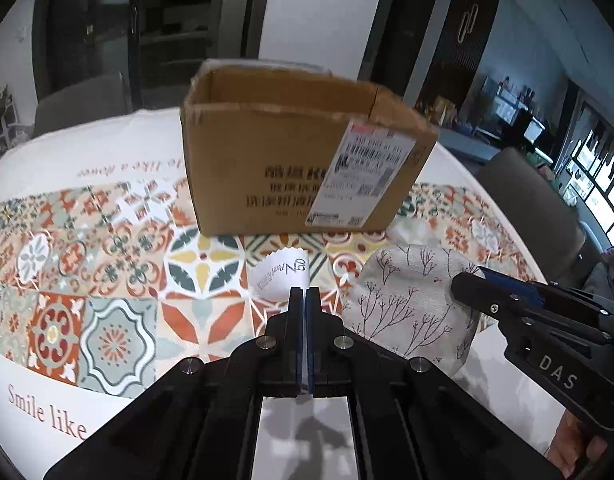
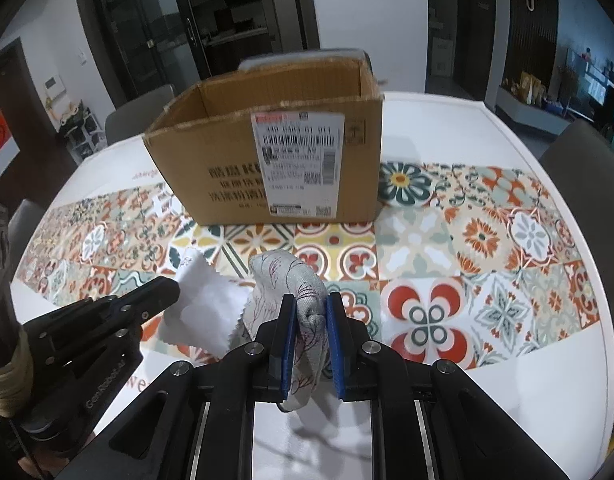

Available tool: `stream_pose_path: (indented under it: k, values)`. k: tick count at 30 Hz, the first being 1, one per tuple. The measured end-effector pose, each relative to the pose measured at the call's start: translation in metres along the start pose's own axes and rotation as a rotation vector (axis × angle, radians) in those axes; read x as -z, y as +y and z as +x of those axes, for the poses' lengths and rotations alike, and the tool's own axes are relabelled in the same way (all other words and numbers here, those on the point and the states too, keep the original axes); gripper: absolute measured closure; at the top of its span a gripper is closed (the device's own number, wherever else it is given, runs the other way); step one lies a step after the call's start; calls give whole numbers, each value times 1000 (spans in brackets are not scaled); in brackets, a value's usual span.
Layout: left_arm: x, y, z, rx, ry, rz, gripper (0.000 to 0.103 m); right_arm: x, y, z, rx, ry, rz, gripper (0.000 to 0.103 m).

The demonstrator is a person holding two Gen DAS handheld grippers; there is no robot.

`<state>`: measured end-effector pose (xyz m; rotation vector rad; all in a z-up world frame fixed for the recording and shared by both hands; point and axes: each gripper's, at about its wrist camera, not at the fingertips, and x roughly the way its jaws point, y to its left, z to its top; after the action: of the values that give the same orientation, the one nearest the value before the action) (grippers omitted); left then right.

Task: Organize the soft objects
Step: 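Lift and carry the wipe and floral pouch with both tools over the box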

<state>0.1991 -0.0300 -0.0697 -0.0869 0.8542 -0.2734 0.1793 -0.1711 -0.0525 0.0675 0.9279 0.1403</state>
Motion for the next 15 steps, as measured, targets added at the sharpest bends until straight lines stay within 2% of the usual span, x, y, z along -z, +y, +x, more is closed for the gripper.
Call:
stream_pose_path:
  k: [15]
  values:
    - [-39,-18,-68,17,-216,39,100,-25,2,-55,-11,-175,-7,86]
